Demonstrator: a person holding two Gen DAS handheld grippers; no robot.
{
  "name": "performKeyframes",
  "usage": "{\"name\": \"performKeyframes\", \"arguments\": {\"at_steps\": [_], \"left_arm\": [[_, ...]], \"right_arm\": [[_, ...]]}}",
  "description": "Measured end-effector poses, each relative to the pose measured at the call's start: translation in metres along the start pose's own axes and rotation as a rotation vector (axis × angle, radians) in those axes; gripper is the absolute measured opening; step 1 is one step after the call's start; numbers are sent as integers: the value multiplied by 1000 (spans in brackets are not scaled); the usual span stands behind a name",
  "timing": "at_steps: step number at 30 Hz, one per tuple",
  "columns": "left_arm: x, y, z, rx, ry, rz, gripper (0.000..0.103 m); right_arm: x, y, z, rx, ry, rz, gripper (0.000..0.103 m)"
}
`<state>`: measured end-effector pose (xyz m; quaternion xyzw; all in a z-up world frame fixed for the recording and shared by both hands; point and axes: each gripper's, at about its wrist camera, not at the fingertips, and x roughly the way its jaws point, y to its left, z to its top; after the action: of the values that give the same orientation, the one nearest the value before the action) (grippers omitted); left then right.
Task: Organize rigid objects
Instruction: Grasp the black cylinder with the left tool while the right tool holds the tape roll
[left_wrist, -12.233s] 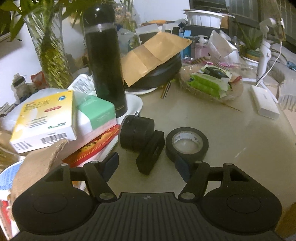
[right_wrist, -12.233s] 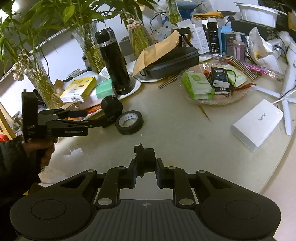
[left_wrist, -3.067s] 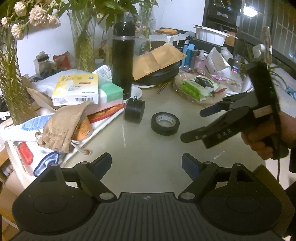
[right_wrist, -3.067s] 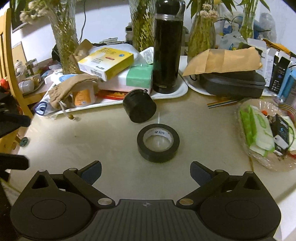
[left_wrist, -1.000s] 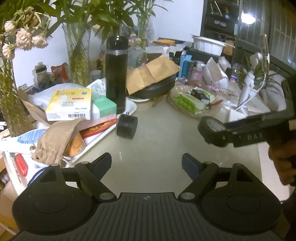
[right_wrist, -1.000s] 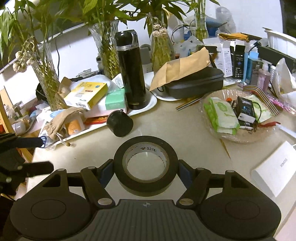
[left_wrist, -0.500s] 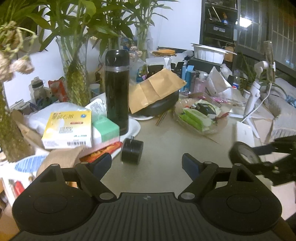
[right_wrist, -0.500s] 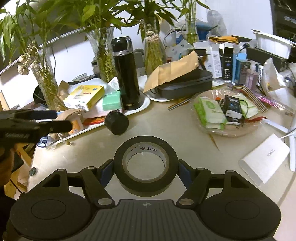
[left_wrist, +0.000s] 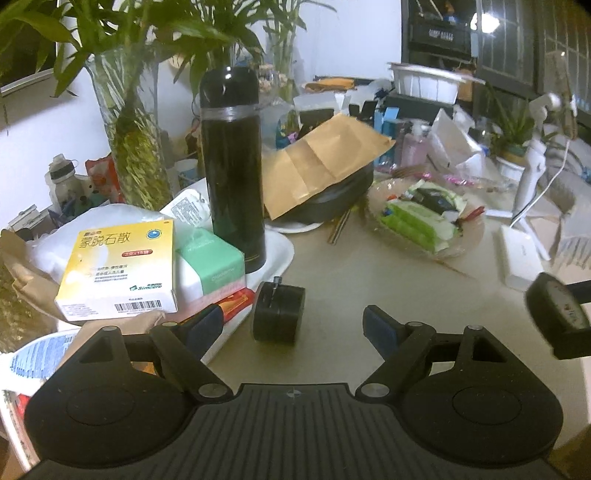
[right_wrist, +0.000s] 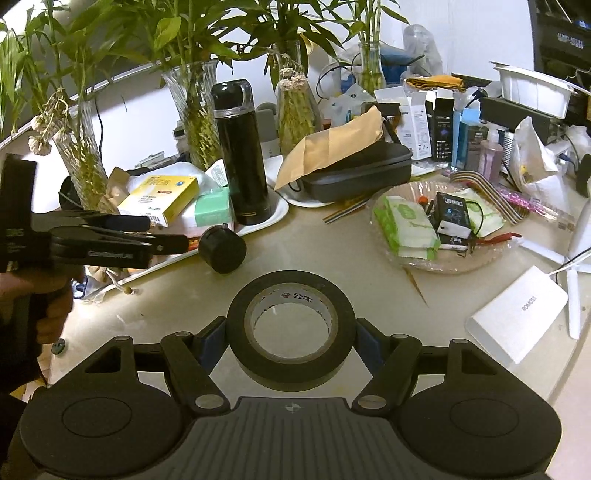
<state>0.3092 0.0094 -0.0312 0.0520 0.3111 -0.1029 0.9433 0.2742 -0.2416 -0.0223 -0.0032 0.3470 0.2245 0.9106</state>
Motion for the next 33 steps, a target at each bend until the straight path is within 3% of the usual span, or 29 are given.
{"name": "performKeyframes", "arguments": {"at_steps": [11,13,17,23,33], "left_arm": [[49,7,-5,37,62,-6,75],[58,8,-6,28,74,-8,65],[76,10,-5,22,95,-23,61],[88,10,-3,26,90,-11,40],[81,5,-4,21,129,-33,39]], "right_arm": [[2,-1,0,-2,7,0,75],[3,-1,0,-5,8,3,75],[4,-1,1,-9,12,7,75],[5,-1,1,-16,12,11,75],[4,-2,1,-16,12,4,75]]}}
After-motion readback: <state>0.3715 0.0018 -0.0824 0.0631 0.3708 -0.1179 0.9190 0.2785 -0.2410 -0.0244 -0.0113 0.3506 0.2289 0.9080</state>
